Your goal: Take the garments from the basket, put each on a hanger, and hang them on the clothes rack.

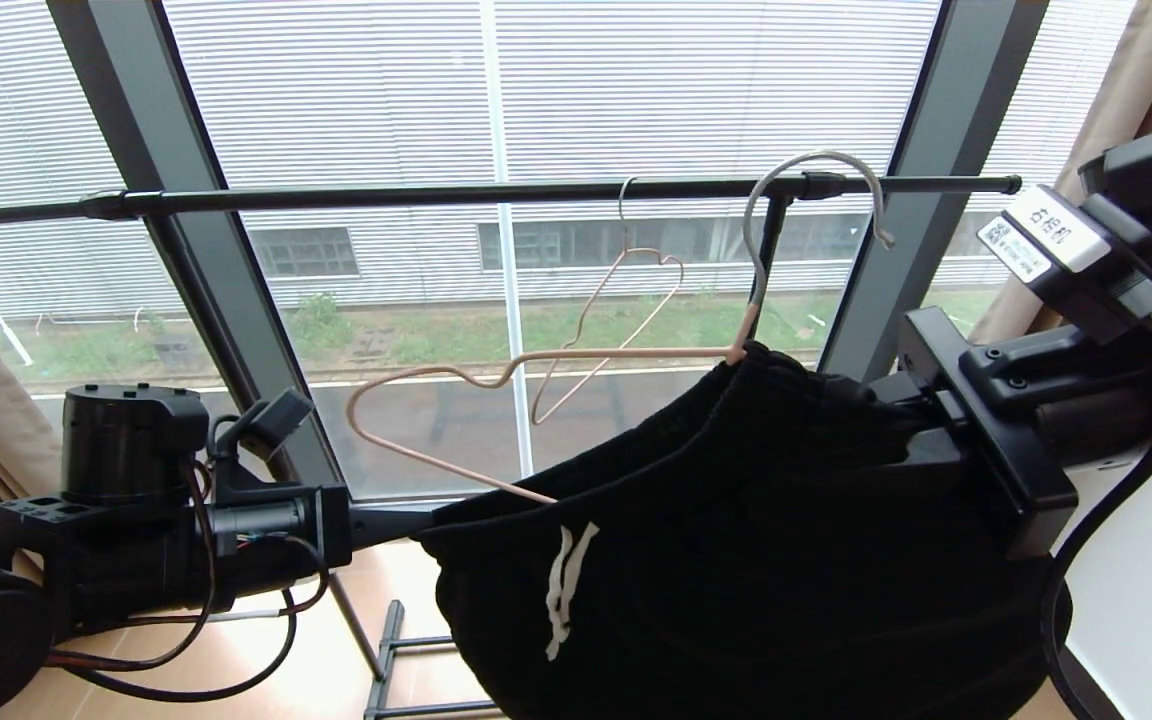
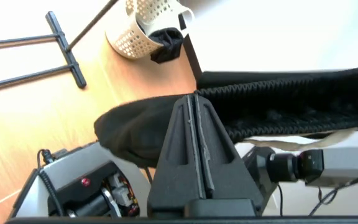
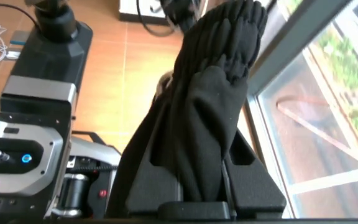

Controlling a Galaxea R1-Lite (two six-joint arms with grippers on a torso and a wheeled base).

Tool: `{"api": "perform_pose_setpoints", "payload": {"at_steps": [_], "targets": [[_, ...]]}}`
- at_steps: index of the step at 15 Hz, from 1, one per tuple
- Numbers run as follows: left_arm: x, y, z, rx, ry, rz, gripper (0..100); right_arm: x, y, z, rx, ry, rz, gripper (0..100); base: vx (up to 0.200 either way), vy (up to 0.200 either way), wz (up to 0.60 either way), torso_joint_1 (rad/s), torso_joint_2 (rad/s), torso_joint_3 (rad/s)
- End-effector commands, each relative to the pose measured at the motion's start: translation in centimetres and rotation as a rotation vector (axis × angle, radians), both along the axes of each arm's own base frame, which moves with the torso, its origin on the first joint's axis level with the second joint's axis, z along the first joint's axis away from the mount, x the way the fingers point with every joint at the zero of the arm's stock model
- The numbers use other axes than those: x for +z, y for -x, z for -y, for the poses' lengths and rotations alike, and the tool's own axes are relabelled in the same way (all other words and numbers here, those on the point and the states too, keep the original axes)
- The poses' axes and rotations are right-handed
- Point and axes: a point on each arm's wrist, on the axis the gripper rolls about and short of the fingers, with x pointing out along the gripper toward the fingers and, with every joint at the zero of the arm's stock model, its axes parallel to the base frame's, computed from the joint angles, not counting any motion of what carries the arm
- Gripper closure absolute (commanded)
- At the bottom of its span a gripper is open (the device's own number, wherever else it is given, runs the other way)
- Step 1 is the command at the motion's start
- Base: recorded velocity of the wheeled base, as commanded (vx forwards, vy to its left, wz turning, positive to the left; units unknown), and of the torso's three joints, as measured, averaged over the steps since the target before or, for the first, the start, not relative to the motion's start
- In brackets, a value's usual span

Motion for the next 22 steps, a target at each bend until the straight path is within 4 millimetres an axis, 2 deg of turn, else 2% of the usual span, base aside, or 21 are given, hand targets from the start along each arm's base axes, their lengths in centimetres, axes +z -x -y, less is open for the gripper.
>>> {"api": "perform_pose_setpoints", "payload": {"at_steps": [1,3,11,22], "targets": [[0.2,-0.1,-0.3,0.014,0.002,0.01,100,-0.3,0.3,0.5,-0.018,0.008,-0.007,100,0.0,0.0,0.0,0.0,0.0,0.0],[0.5,-0.1,-0.5,0.02,0.005,0.022,100,-1.2,0.3,0.8,-0.075,0.058,-0.021,100,0.0,0.0,0.0,0.0,0.0,0.0],[1.4,-0.1,-1.3,0.053,0.012,0.055,100,-3.4,0.5,0.8,-0.11,0.13,-0.074,100,0.0,0.0,0.0,0.0,0.0,0.0],[1.8,-0.2,-1.6,0.065,0.014,0.07,100,-6.2,2.2,-0.9,-0.089,0.262,-0.117,100,0.0,0.0,0.0,0.0,0.0,0.0]]}}
